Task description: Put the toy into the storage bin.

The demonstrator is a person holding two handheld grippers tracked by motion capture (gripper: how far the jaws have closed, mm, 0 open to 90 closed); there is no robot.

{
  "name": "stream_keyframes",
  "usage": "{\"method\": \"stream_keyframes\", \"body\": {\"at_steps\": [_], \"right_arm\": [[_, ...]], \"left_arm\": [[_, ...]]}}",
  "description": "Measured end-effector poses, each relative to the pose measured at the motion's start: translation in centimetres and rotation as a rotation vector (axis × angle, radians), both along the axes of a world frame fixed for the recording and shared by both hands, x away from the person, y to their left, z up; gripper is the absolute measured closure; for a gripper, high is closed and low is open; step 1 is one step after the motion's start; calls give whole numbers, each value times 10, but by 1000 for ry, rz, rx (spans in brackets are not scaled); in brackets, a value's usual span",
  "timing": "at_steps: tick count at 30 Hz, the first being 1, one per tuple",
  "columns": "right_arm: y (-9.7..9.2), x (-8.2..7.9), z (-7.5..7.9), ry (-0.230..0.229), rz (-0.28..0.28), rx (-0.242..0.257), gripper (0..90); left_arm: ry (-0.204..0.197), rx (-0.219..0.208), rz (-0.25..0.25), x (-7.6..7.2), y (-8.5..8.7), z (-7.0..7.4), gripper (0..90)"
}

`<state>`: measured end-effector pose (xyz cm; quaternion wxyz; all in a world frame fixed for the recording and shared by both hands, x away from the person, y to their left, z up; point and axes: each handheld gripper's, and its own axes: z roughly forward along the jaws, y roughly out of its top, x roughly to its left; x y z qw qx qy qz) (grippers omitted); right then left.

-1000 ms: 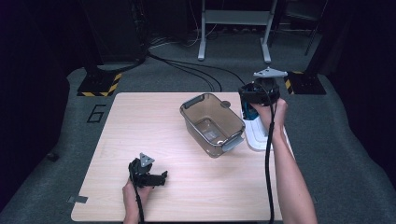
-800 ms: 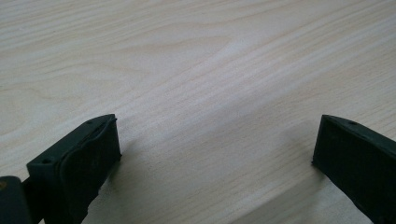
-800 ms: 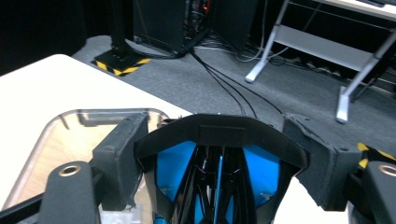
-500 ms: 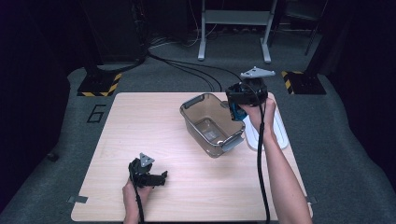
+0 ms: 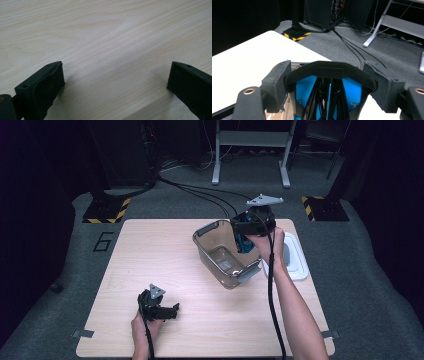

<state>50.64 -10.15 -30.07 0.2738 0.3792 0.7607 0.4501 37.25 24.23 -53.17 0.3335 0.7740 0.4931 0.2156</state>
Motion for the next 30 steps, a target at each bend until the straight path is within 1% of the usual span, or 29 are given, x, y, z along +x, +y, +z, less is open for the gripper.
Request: {"method": "stream_keyframes", "body": {"at_steps": [2, 3, 6, 8, 11, 12, 14, 16, 17, 18, 25, 26, 27, 29, 30], "right_arm": [[1, 0, -1, 3, 5, 3, 240], [2, 0, -2, 11, 11, 12, 240], [3, -1, -5, 11, 19, 12, 240], [6, -1, -10, 34, 24, 24, 240], [6, -1, -16, 47, 35, 30, 240], [6, -1, -16, 47, 35, 30, 240], [6, 0, -23, 71, 33, 52, 240], [6, 0, -28, 83, 39, 58, 240], [6, 0, -28, 83, 39, 58, 240], [6, 1, -33, 95, 41, 57, 239], [8, 0, -54, 136, 46, 57, 239], [8, 0, -54, 136, 46, 57, 239], [9, 0, -60, 143, 50, 53, 239], [9, 0, -62, 147, 50, 55, 239], [9, -1, -67, 155, 56, 51, 239]], "left_arm": [[4, -1, 0, 0, 0, 0, 7], [4, -1, 1, 0, 0, 0, 7], [3, -2, 3, 0, 0, 0, 7], [4, -3, 4, 0, 0, 0, 7], [3, -2, 3, 0, 0, 0, 7], [3, -2, 3, 0, 0, 0, 7], [3, -1, 3, 0, 0, 0, 8], [3, -3, 3, 0, 0, 0, 7], [3, -3, 3, 0, 0, 0, 8], [5, -2, 1, 0, 0, 0, 8], [8, -3, 0, 0, 0, 0, 7], [8, -3, 0, 0, 0, 0, 7], [8, -3, 0, 0, 0, 0, 7], [8, -3, 0, 0, 0, 0, 7], [8, -1, -2, 0, 0, 0, 7]]}}
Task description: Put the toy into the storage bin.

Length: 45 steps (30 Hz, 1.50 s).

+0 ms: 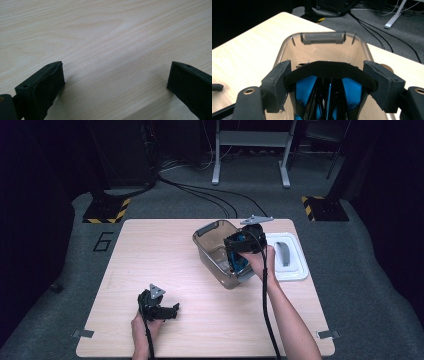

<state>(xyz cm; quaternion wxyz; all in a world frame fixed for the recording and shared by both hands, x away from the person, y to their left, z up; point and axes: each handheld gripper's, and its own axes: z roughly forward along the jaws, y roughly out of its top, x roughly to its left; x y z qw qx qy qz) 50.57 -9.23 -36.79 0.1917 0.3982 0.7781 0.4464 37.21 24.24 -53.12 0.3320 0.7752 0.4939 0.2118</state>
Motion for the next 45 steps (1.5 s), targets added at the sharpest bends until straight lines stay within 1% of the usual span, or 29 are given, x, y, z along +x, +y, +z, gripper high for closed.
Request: {"method": "stream_keyframes", "body": {"at_steps": [4, 6, 7, 11, 13, 15, 18, 19, 21, 22, 23, 25, 27, 30, 32, 34, 35, 36, 37, 38, 39, 40, 42, 43, 45], "right_arm": [[1, 0, -9, 20, -2, -7, 239], [1, 0, -11, 25, -4, -8, 239], [0, 0, -15, 35, -8, -16, 239], [-1, 0, -21, 49, -6, -25, 239], [-1, 0, -24, 58, -2, -32, 239], [0, 0, -26, 76, -5, -34, 239], [0, 0, -29, 85, -4, -46, 238], [0, 1, -30, 90, -3, -58, 238], [0, 1, -31, 93, -6, -61, 239], [0, 0, -32, 108, -8, -74, 238], [0, 0, -33, 112, -7, -75, 238], [0, 1, -34, 106, 1, -81, 238], [0, -1, -34, 122, 3, -91, 238], [-1, -1, -35, 117, 15, -103, 238], [-3, -2, -37, 136, 24, -113, 238], [-3, -3, -38, 136, 43, -118, 238], [-3, -3, -38, 136, 43, -118, 238], [-4, -3, -40, 135, 62, -124, 238], [-4, -3, -40, 135, 62, -124, 238], [-5, -3, -40, 128, 76, -136, 238], [-5, -4, -41, 126, 73, -130, 238], [-7, -5, -40, 123, 86, -138, 238], [-7, -6, -40, 128, 85, -134, 238], [-8, -6, -40, 119, 99, -142, 238], [-10, -7, -39, 128, 99, -140, 238]], "left_arm": [[0, -2, 2, 0, 0, 0, 7], [0, -2, 3, 0, 0, 0, 7], [0, -2, 3, 0, 0, 0, 8], [-2, 1, -1, 0, 0, 0, 7], [0, 0, 0, 0, 0, 0, 7], [-1, 0, -1, 0, 0, 0, 8], [0, 0, 0, 0, 0, 0, 8], [-1, 0, -1, 0, 0, 0, 7], [-1, 0, -1, 0, 0, 0, 7], [-1, 0, 0, 0, 0, 0, 8], [-2, 0, -1, 0, 0, 0, 7], [0, 0, 0, 0, 0, 0, 8], [0, 0, 0, 0, 0, 0, 8], [0, 0, 0, 0, 0, 0, 8], [0, 0, 0, 0, 0, 0, 8], [0, 0, 0, 0, 0, 0, 8], [0, 0, 0, 0, 0, 0, 8], [0, 0, 0, 0, 0, 0, 8], [0, 0, 0, 0, 0, 0, 8], [0, 0, 0, 0, 0, 0, 8], [0, 0, 0, 0, 0, 0, 8], [0, 0, 0, 0, 0, 0, 7], [0, 0, 0, 0, 0, 0, 7], [0, 0, 0, 0, 0, 0, 8], [0, 0, 0, 0, 0, 0, 7]]}}
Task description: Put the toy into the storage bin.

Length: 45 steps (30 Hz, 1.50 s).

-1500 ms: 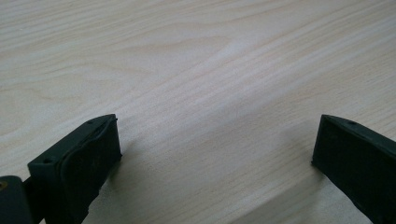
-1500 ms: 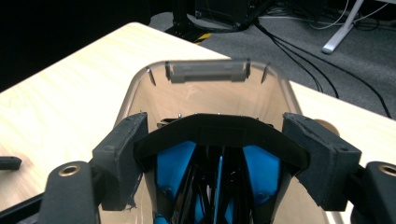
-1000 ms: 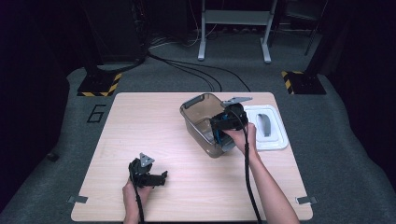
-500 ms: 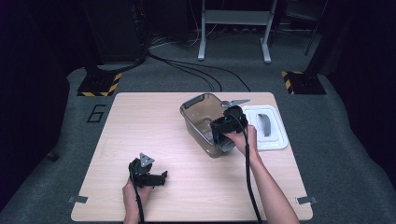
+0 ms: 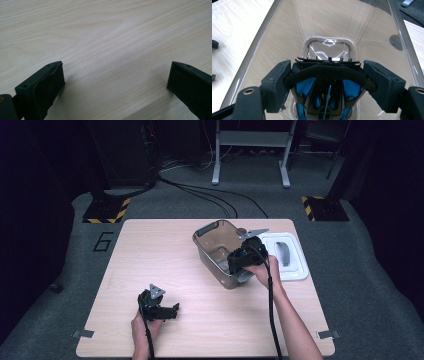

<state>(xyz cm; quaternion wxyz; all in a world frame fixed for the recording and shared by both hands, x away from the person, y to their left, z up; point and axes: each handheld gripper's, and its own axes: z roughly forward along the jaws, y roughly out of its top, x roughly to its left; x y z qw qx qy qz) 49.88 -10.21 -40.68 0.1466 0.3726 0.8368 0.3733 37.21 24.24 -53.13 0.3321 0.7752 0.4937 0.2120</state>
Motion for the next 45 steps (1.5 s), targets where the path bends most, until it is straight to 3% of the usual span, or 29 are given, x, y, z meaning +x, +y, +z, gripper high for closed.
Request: {"method": "stream_keyframes", "body": {"at_steps": [18, 34, 45], "right_arm": [[-8, -15, 7, 69, -53, -53, 231], [-8, -21, 4, 66, -83, -32, 231], [-2, -26, 4, 41, -90, -61, 233]], "left_arm": [[0, 0, 2, 0, 0, 0, 8], [0, 0, 1, 0, 0, 0, 8], [0, -1, 1, 0, 0, 0, 8]]}}
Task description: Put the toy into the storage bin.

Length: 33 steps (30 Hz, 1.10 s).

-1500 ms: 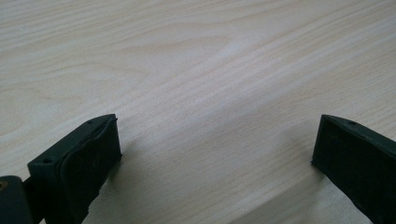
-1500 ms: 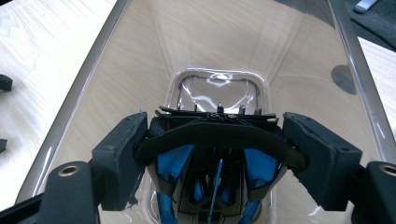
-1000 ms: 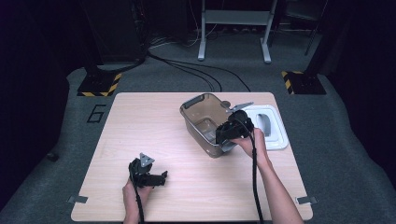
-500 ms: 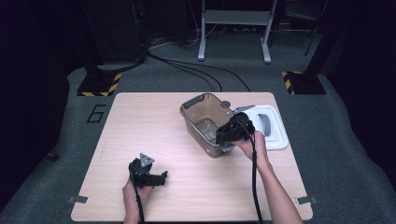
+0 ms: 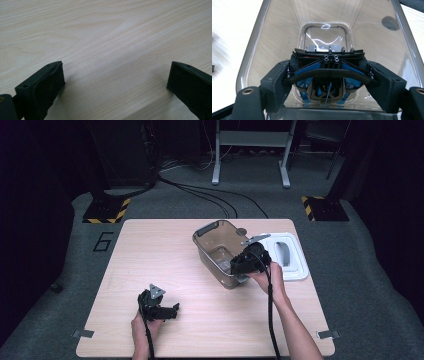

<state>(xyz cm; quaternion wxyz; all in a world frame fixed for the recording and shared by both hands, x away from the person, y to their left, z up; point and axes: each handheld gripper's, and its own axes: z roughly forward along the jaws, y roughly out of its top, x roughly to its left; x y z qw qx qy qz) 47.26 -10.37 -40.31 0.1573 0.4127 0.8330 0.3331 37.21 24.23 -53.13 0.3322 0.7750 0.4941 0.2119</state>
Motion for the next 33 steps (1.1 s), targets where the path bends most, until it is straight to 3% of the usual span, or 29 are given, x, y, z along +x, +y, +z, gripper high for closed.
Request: {"method": "stream_keyframes", "body": {"at_steps": [27, 33], "right_arm": [[0, 1, -1, 3, -14, 11, 221], [-3, 0, -2, 19, -17, 11, 138]], "left_arm": [[0, 0, -1, 0, 0, 0, 8], [0, 0, -1, 0, 0, 0, 8]]}}
